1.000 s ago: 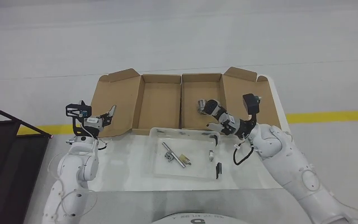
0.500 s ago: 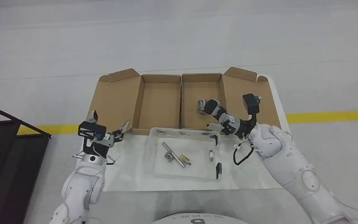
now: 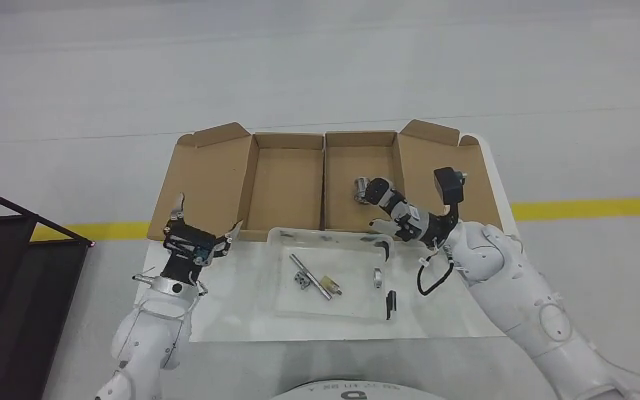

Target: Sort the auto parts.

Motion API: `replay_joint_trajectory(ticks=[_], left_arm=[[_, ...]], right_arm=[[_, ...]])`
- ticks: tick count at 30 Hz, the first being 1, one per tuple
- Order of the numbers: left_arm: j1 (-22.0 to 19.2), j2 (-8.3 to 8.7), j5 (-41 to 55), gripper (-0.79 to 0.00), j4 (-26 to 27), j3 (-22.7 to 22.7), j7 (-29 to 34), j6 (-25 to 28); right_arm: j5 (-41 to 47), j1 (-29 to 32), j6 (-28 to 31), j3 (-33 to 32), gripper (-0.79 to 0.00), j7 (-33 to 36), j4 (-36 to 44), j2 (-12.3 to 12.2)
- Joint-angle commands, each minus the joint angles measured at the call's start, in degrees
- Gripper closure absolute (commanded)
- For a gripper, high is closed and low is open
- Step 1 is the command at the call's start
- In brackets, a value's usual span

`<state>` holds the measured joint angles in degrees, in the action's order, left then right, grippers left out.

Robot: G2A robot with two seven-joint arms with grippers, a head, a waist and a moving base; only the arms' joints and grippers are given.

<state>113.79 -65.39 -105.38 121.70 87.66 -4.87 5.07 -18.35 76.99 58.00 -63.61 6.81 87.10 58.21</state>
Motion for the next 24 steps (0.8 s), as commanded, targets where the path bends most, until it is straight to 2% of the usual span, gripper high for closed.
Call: replay_joint_trajectory(ticks=[1,2,3,5,6,9,10,13,14,16,20,24], left_arm=[[-0.1,0.21,-4.5,-0.785,1.2,-2.7,2.5,6.5],[-0.3,0.3,-5.4,-0.785,1.8,-3.9,3.7,9.5],[-0.4,0.45,-5.6,-0.751,2.2,-5.3,4.6,14.1],[-0.9,0.8,-2.8,-0.628,2.7,-6.7,7.6,24.9],[-1.9,0.96,-3.1,-0.573,3.4,-6.7,9.5,28.2],[-3.7,1.18,-4.1,-0.597,3.3,-8.5,13.4,33.6],[-4.5,1.15,-4.3,-0.591,3.0,-9.1,14.8,33.9],[-6.5,0.97,-5.4,-0.499,1.7,-11.7,18.6,33.8],[-7.0,0.93,-5.6,-0.376,1.3,-12.4,19.8,34.0],[-7.6,0.89,-6.6,-0.311,0.8,-14.4,21.3,34.9],[-8.3,0.89,-7.8,-0.299,-0.5,-17.1,23.2,36.4],[-9.5,0.71,-3.6,-0.308,-2.4,-18.1,26.9,39.0]], right_arm=[[0.0,0.0,0.0,0.0,-0.785,0.0,0.0,0.0],[0.0,0.0,0.0,0.0,-0.785,0.0,0.0,0.0],[0.0,0.0,0.0,0.0,-0.785,0.0,0.0,0.0],[0.0,0.0,0.0,0.0,-0.785,0.0,0.0,0.0],[0.0,0.0,0.0,0.0,-0.785,0.0,0.0,0.0],[0.0,0.0,0.0,0.0,-0.785,0.0,0.0,0.0],[0.0,0.0,0.0,0.0,-0.785,0.0,0.0,0.0],[0.0,0.0,0.0,0.0,-0.785,0.0,0.0,0.0],[0.0,0.0,0.0,0.0,-0.785,0.0,0.0,0.0],[0.0,0.0,0.0,0.0,-0.785,0.0,0.0,0.0],[0.0,0.0,0.0,0.0,-0.785,0.0,0.0,0.0],[0.0,0.0,0.0,0.0,-0.785,0.0,0.0,0.0]])
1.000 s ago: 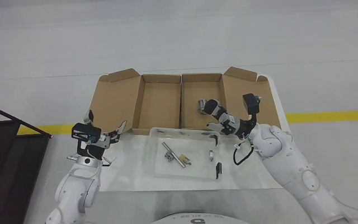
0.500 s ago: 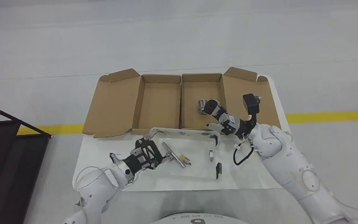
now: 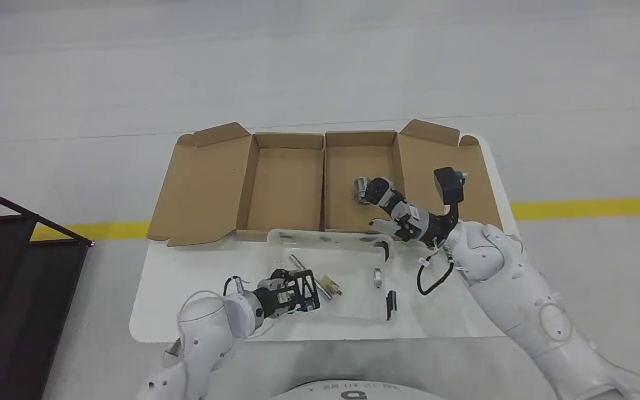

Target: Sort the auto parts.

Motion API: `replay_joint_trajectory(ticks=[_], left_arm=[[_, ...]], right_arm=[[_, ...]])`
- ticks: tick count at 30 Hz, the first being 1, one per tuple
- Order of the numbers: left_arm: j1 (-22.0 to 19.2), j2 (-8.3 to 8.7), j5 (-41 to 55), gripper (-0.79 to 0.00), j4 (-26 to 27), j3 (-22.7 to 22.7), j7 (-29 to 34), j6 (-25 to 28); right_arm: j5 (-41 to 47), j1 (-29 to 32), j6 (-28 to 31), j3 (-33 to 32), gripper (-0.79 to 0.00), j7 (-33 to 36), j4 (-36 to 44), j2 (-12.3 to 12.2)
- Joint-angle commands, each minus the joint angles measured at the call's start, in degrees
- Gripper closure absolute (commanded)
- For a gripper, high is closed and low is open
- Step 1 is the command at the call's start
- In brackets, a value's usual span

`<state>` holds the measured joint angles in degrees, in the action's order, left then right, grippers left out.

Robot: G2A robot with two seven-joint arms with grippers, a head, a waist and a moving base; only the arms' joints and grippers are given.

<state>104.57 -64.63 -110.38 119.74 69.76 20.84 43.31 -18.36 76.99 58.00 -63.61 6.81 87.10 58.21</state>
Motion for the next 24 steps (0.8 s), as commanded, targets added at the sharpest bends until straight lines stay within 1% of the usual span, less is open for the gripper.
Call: replay_joint_trajectory(ticks=[1,3,6,12,16,24], left_arm=[[-0.7,-0.1,2.8,-0.326,-0.8,-0.3,2.3,1.6],[-1.6,-0.19,4.7,-0.339,-1.1,-0.3,4.5,2.1],[-2.9,-0.42,6.7,-0.342,-2.1,-1.0,6.9,0.8],[-5.0,-0.69,11.2,-0.314,-1.4,-1.7,9.4,-0.8],[-5.6,-0.63,10.6,-0.296,-1.4,-2.9,11.2,-0.5],[-7.1,-0.7,8.7,-0.308,-3.5,-6.2,14.7,-1.1]], right_arm=[[0.0,0.0,0.0,0.0,-0.785,0.0,0.0,0.0],[0.0,0.0,0.0,0.0,-0.785,0.0,0.0,0.0],[0.0,0.0,0.0,0.0,-0.785,0.0,0.0,0.0],[0.0,0.0,0.0,0.0,-0.785,0.0,0.0,0.0],[0.0,0.0,0.0,0.0,-0.785,0.0,0.0,0.0],[0.0,0.0,0.0,0.0,-0.785,0.0,0.0,0.0]])
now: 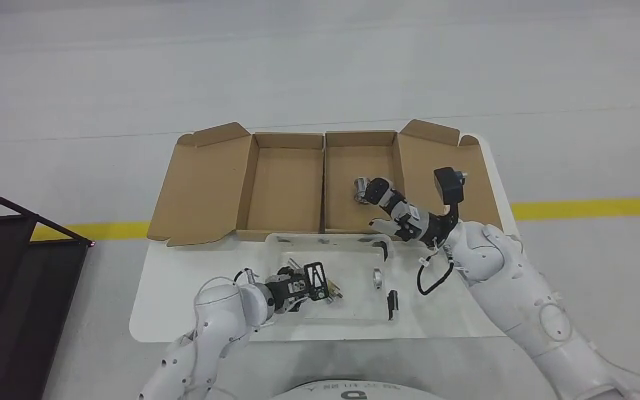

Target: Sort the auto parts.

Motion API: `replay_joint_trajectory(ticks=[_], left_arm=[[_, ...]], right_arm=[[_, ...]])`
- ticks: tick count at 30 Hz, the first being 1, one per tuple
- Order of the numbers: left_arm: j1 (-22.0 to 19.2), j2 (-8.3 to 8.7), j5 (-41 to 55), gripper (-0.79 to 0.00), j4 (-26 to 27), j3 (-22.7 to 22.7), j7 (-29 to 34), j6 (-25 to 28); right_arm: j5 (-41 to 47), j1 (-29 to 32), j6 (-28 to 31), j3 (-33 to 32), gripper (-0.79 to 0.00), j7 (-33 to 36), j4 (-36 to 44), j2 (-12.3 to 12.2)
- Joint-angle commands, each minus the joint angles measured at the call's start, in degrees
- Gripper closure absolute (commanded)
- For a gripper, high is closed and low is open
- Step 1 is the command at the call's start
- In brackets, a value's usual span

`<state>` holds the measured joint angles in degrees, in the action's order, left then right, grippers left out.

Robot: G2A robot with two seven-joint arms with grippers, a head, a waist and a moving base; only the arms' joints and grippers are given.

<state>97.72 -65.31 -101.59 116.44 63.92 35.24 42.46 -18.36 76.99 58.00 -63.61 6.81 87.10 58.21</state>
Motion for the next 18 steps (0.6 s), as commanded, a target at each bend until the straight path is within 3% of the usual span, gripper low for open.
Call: replay_joint_trajectory(ticks=[1,18], left_arm=[[-0.5,-0.06,-0.2,-0.311,-0.4,-0.8,0.6,-0.5],[-2.7,-0.33,-1.3,-0.317,-2.4,-5.1,3.8,-3.6]], right_arm=[[0.0,0.0,0.0,0.0,-0.785,0.0,0.0,0.0],[0.0,0.0,0.0,0.0,-0.785,0.0,0.0,0.0]])
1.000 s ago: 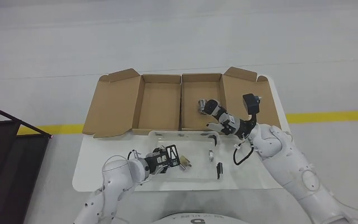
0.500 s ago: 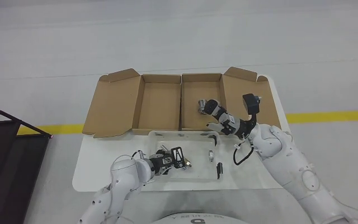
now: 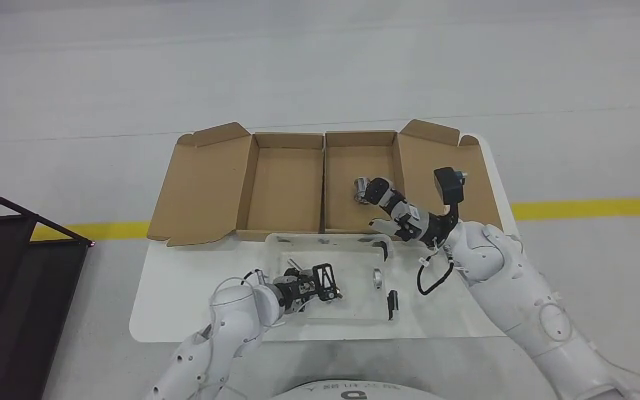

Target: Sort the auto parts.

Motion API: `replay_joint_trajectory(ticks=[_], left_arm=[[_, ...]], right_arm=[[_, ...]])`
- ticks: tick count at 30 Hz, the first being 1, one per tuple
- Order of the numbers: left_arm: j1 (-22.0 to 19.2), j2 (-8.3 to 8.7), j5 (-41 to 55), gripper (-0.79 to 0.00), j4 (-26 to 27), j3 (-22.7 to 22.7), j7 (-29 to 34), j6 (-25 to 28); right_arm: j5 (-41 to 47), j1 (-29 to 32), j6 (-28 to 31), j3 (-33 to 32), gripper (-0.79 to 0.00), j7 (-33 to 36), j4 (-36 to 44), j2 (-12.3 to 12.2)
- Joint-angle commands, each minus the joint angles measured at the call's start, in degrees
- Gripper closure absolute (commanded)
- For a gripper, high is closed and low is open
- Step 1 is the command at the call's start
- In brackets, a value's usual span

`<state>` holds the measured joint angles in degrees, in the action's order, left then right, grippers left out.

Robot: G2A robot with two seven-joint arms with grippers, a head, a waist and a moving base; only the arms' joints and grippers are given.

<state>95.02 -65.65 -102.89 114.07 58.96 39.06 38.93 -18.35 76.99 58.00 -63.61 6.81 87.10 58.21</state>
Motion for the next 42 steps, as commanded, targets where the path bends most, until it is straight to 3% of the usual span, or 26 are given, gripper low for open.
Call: replay_joint_trajectory(ticks=[1,24,29,33,42], left_arm=[[0.0,0.03,0.0,-0.32,0.0,-0.2,0.0,-0.1],[-2.9,-0.02,-1.4,-0.32,-3.7,-2.4,1.3,-2.7],[-3.6,-0.03,-0.5,-0.231,-4.0,-2.3,1.3,-2.9],[-3.7,0.09,0.2,0.0,-3.7,-1.8,0.9,-2.8],[-2.6,0.67,0.9,0.0,-1.0,0.3,-2.2,-3.1]], right_arm=[[0.0,0.0,0.0,0.0,-0.785,0.0,0.0,0.0],[0.0,0.0,0.0,0.0,-0.785,0.0,0.0,0.0],[0.0,0.0,0.0,0.0,-0.785,0.0,0.0,0.0],[0.0,0.0,0.0,0.0,-0.785,0.0,0.0,0.0],[0.0,0.0,0.0,0.0,-0.785,0.0,0.0,0.0]])
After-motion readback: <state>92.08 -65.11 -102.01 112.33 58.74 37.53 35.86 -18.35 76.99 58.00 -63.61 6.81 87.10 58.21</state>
